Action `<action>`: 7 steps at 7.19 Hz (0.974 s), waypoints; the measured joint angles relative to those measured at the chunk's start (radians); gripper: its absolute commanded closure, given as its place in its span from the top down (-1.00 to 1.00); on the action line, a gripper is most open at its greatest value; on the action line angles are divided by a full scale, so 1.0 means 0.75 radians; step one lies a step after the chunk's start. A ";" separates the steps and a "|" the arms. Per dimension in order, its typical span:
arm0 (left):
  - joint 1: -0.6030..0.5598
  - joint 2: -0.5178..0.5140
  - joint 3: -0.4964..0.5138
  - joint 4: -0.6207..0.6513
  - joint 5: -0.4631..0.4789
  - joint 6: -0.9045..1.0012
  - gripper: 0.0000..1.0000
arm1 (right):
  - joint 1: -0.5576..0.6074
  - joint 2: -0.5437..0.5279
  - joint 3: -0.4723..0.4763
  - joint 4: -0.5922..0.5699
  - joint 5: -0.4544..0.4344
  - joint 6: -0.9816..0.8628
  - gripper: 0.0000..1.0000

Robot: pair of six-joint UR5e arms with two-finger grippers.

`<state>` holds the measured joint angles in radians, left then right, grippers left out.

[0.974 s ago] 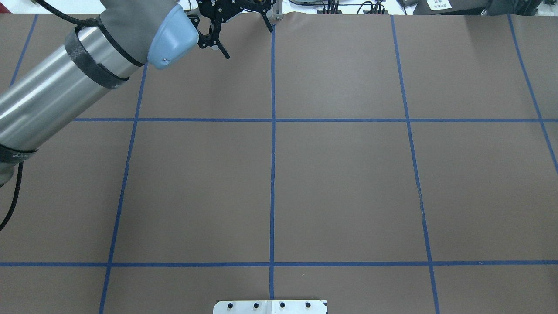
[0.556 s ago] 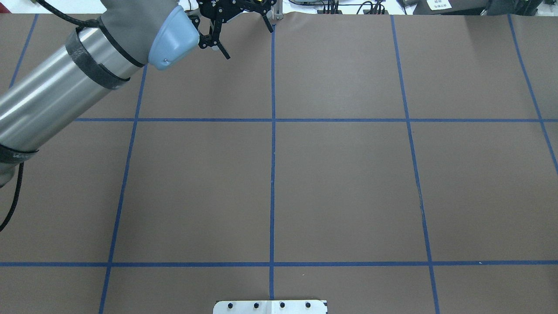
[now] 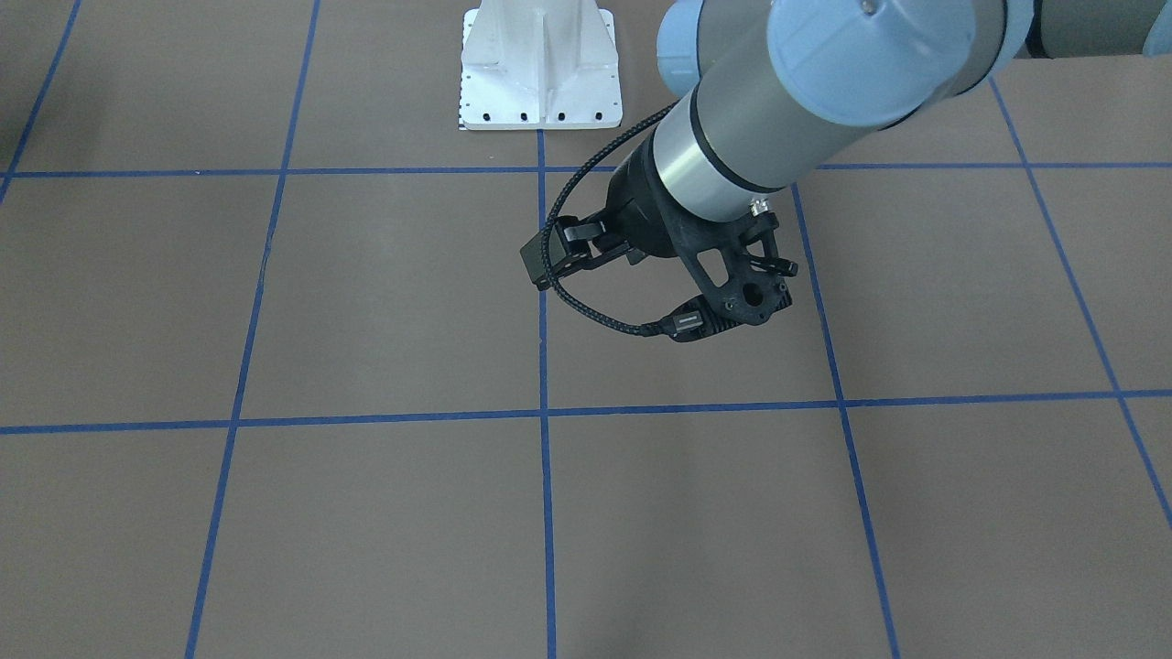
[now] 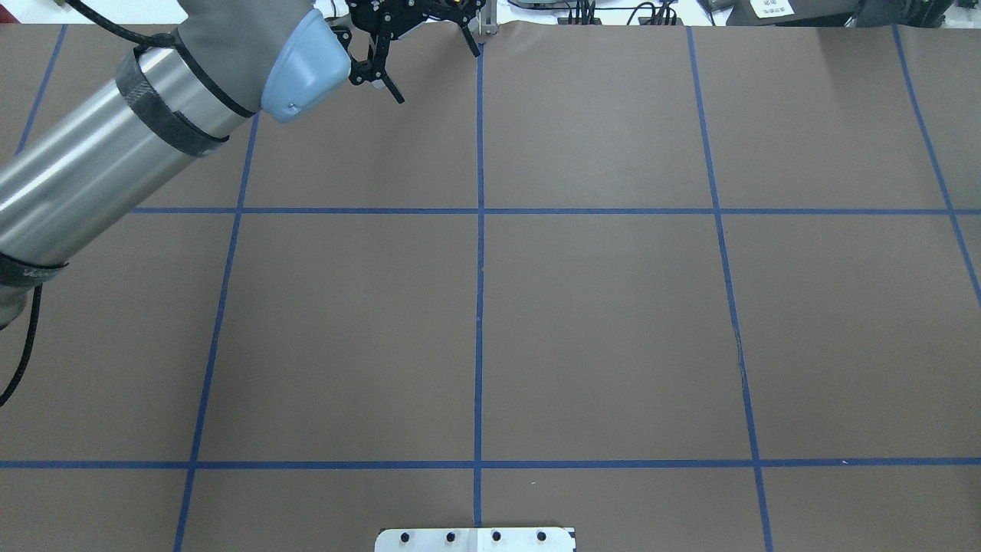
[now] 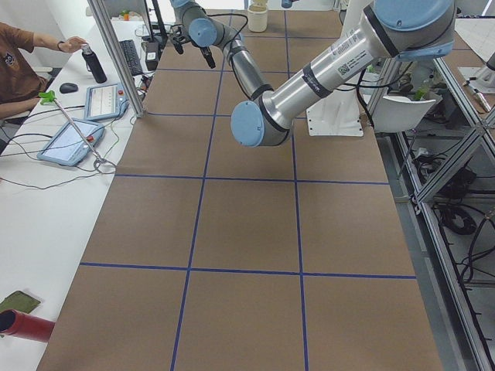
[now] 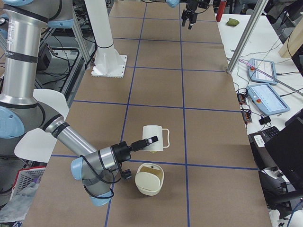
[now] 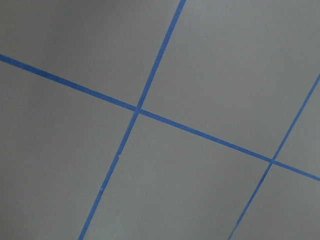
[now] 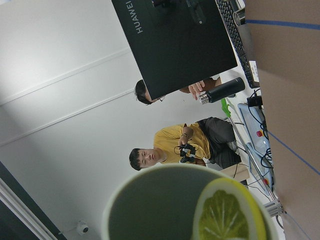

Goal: Left arm hands cup to right arm to dump lemon

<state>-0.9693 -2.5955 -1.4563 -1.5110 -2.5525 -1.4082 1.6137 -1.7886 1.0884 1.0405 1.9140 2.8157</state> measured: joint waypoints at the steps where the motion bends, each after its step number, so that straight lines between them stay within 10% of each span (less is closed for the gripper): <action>1: 0.000 0.000 0.001 0.000 0.000 0.000 1.00 | 0.000 0.003 0.000 0.002 -0.003 0.025 -1.00; 7: 0.004 0.000 0.001 0.000 0.054 0.000 1.00 | 0.000 0.021 0.001 0.016 -0.051 0.186 -1.00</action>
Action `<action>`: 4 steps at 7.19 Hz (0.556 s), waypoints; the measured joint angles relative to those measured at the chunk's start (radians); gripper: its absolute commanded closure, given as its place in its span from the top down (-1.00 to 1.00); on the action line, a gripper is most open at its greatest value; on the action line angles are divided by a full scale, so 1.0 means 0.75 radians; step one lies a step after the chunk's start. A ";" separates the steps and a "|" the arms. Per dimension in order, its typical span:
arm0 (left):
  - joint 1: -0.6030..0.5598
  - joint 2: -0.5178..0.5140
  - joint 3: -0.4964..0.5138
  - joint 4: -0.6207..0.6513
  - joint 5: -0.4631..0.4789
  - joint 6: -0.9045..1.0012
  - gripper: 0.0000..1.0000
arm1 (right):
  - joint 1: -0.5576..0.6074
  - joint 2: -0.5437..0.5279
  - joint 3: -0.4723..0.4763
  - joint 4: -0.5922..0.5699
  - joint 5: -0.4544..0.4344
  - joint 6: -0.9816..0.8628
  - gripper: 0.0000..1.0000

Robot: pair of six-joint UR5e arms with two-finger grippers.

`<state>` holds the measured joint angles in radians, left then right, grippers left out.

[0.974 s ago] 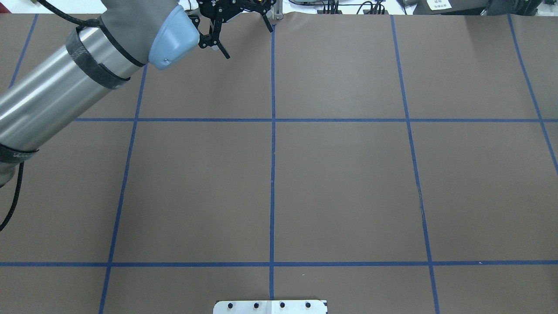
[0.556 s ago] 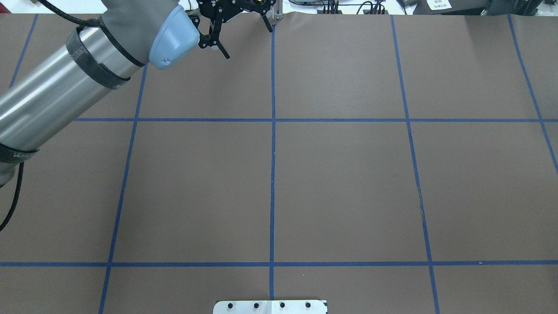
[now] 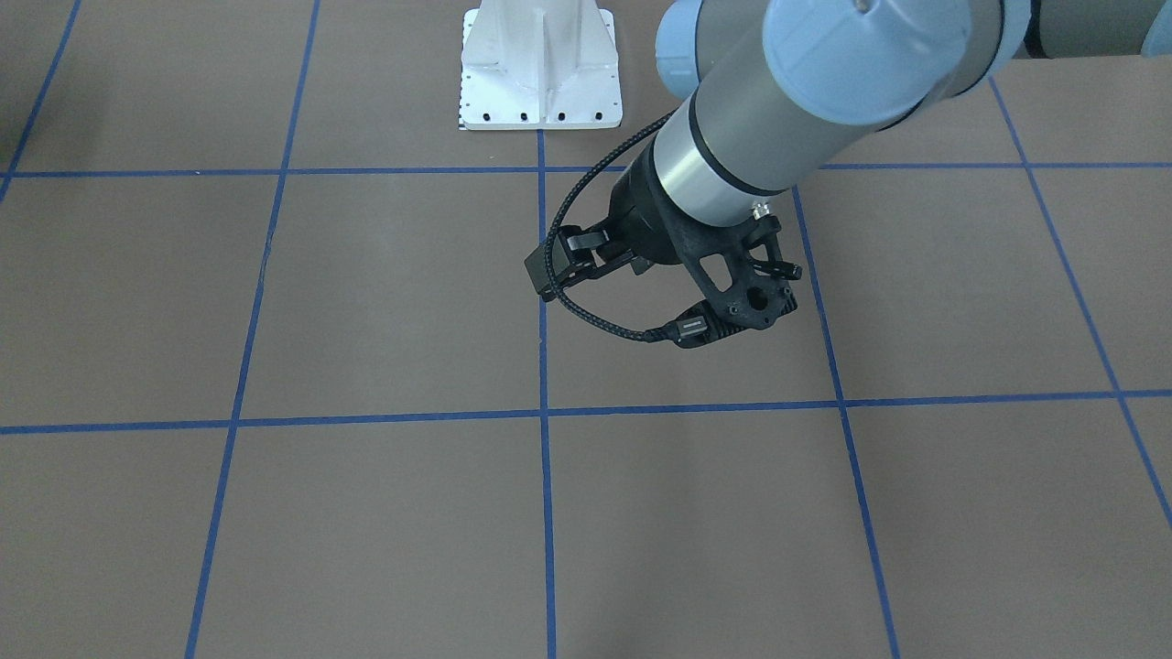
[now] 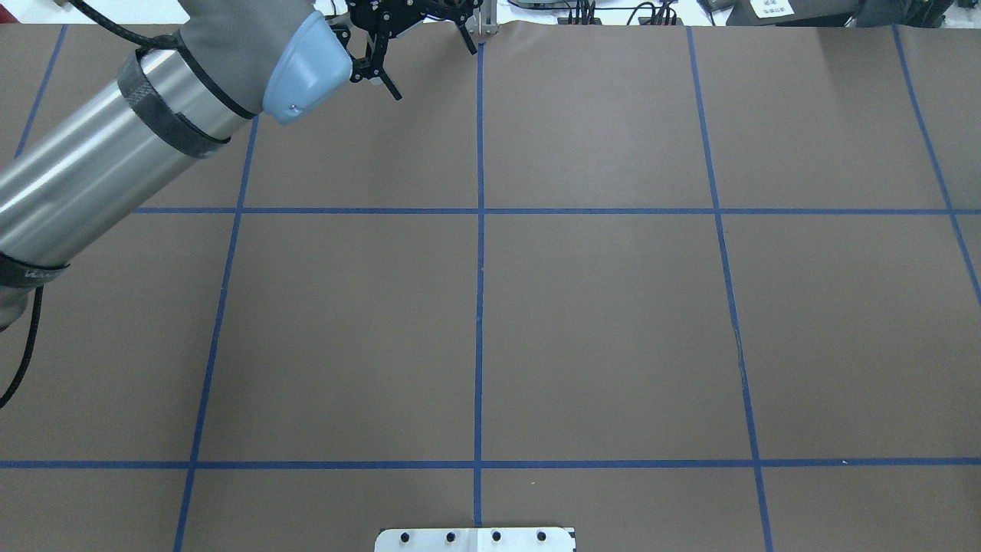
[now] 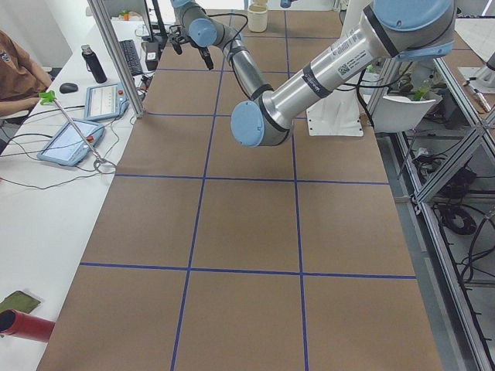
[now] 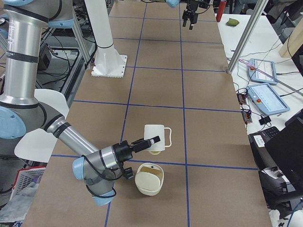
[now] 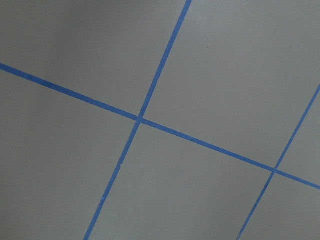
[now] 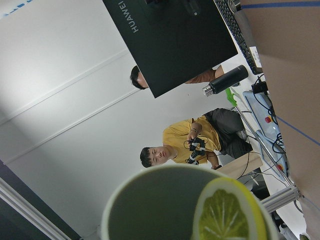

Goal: Left arm hands cup to right arm to dump lemon

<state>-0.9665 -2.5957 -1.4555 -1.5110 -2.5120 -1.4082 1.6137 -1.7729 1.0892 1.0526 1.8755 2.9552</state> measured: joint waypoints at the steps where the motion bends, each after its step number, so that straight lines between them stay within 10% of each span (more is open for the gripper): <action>1: 0.000 0.000 0.001 0.000 0.001 0.000 1.00 | 0.000 0.002 0.000 0.010 -0.005 0.032 -1.00; 4: 0.001 0.000 0.000 0.000 0.001 0.000 1.00 | 0.000 0.001 -0.001 0.052 -0.008 0.092 -1.00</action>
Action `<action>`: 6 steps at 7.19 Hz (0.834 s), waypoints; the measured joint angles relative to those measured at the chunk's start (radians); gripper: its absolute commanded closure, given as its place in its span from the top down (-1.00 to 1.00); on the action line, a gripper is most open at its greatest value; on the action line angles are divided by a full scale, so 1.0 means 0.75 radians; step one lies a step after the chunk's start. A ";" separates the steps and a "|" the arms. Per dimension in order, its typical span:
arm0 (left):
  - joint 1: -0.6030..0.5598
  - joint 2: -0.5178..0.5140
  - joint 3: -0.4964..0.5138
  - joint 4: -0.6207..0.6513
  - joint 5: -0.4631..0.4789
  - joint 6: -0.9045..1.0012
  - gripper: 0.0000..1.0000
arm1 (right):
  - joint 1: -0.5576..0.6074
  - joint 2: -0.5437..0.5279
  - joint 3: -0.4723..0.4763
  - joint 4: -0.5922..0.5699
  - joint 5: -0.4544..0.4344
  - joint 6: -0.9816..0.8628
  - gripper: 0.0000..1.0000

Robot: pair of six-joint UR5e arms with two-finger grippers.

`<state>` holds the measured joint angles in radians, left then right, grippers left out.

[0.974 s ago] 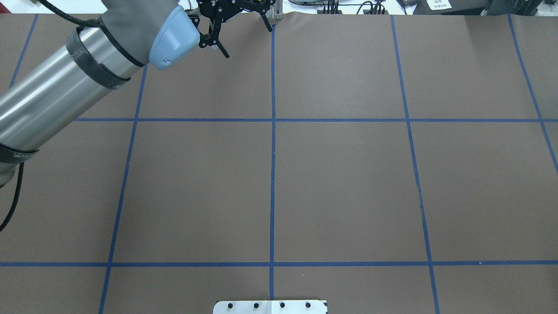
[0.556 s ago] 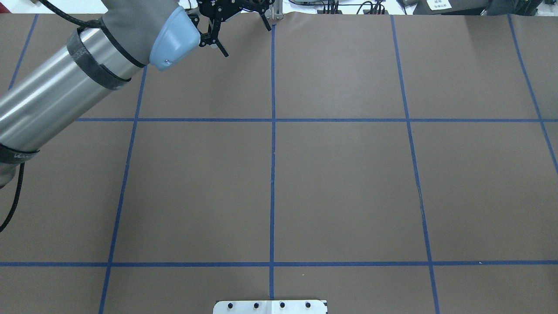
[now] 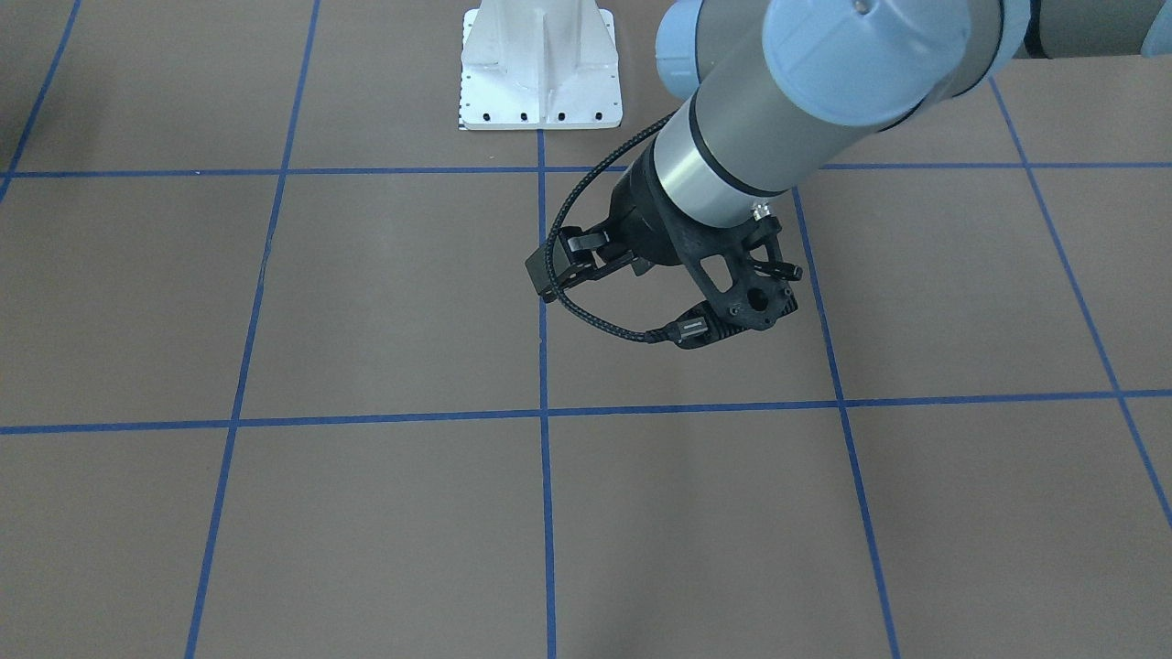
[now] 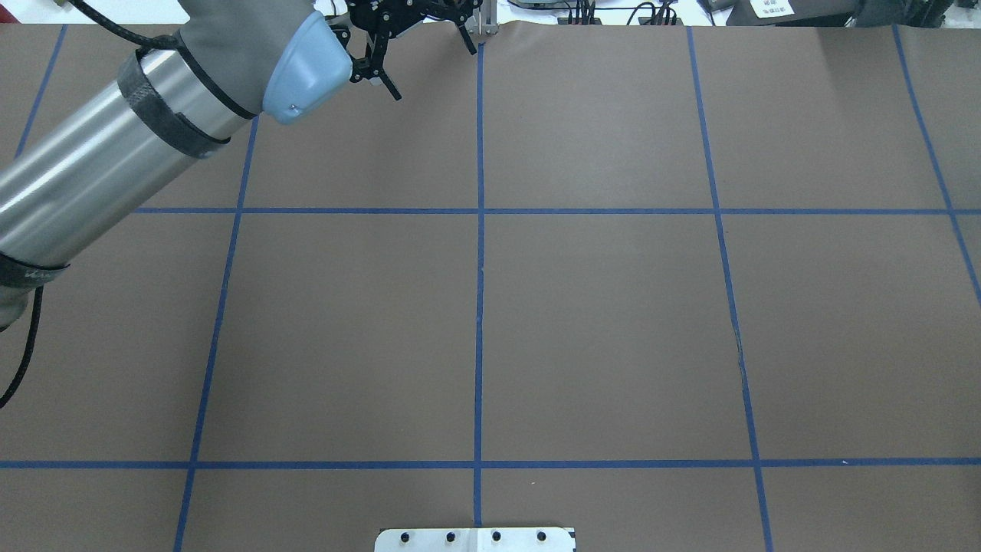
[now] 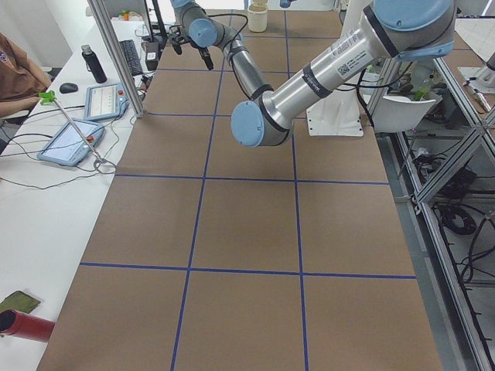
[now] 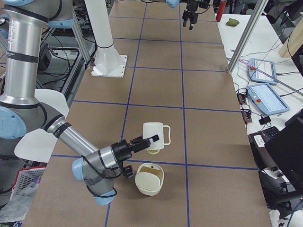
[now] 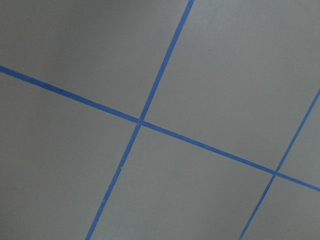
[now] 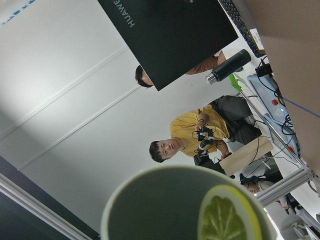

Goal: Left arm hands cup to right arm to dump lemon

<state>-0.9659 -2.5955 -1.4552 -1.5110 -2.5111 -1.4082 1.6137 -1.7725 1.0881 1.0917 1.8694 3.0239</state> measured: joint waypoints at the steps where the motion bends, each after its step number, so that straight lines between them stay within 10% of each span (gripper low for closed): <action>1: 0.001 0.000 0.000 0.000 0.000 0.000 1.00 | 0.000 0.000 0.001 0.003 0.000 0.002 -1.00; 6: 0.006 0.000 0.003 0.000 0.000 0.000 1.00 | 0.000 0.005 0.030 0.005 0.006 -0.034 -1.00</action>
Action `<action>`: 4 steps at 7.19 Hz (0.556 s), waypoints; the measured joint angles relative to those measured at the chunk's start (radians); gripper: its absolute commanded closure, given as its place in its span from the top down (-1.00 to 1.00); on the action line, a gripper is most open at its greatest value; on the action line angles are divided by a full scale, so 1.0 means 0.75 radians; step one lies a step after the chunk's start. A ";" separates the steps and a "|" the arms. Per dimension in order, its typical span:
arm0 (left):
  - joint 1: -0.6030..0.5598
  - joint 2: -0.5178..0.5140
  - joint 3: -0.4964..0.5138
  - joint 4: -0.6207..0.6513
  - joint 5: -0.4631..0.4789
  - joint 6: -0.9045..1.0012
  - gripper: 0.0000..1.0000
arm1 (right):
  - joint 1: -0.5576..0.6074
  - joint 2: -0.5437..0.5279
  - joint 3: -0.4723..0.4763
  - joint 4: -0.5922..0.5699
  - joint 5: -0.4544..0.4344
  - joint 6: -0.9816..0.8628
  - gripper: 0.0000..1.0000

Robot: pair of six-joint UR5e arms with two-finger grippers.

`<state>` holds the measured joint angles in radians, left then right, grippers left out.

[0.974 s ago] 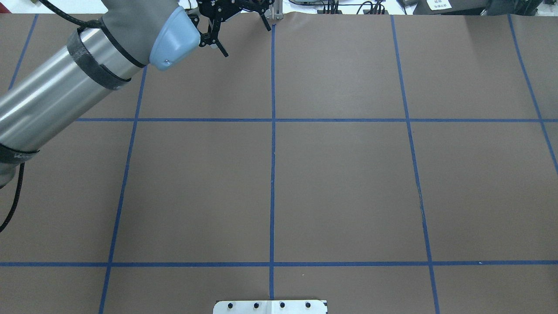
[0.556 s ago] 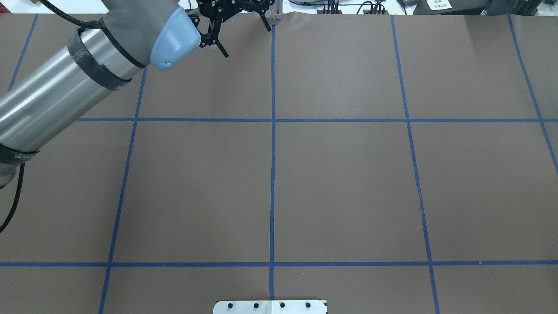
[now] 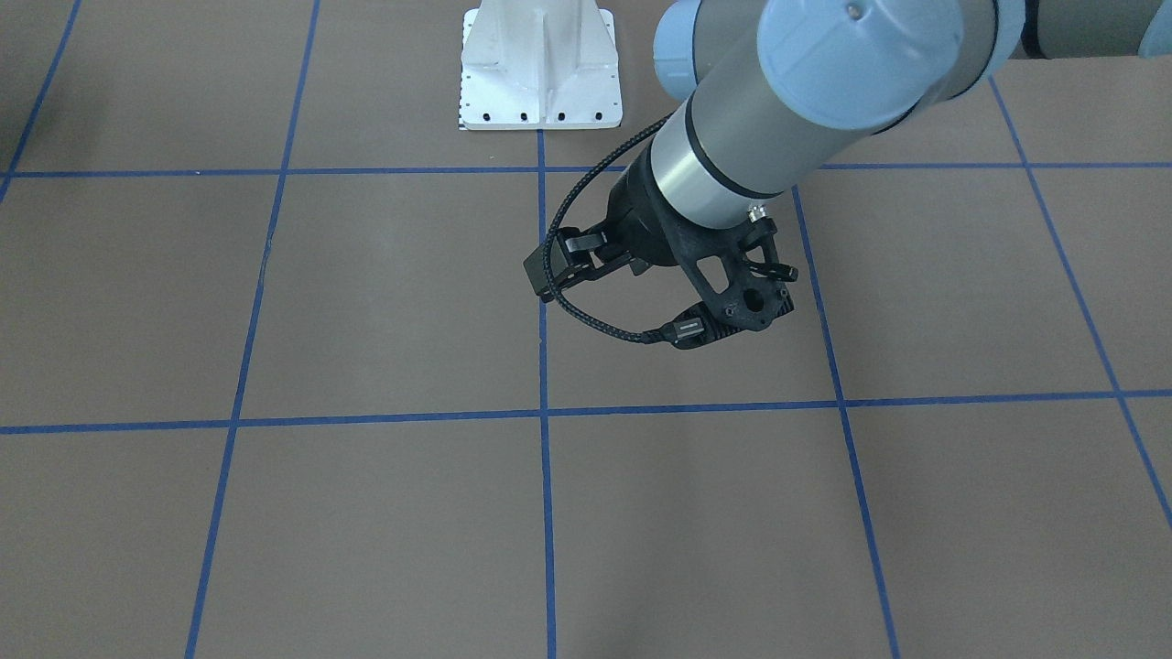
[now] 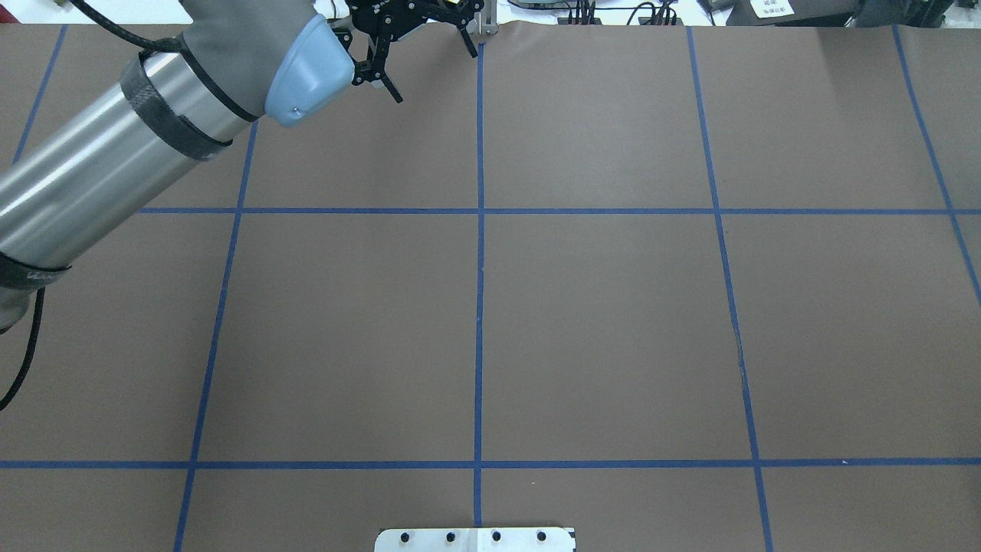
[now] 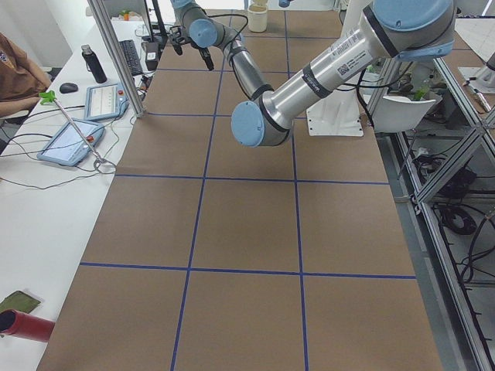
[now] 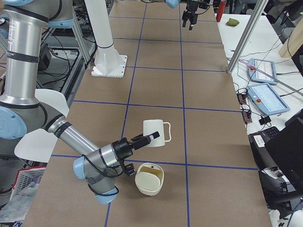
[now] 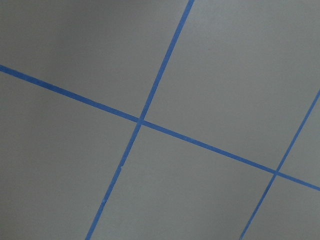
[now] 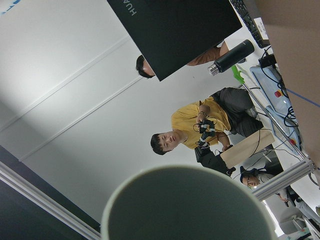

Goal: Left arm hands cup to right arm to dump lemon

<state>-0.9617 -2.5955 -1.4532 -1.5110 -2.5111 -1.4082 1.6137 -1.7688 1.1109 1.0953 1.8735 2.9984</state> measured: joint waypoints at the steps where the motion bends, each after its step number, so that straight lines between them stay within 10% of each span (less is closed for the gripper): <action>1: 0.002 0.000 -0.001 0.000 0.000 0.000 1.00 | 0.000 0.000 0.014 -0.001 0.002 -0.034 -1.00; 4: 0.005 -0.001 -0.001 0.000 0.000 0.000 1.00 | -0.002 0.016 0.052 -0.007 0.011 -0.194 -1.00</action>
<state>-0.9577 -2.5960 -1.4539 -1.5110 -2.5111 -1.4082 1.6125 -1.7570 1.1500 1.0896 1.8818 2.8529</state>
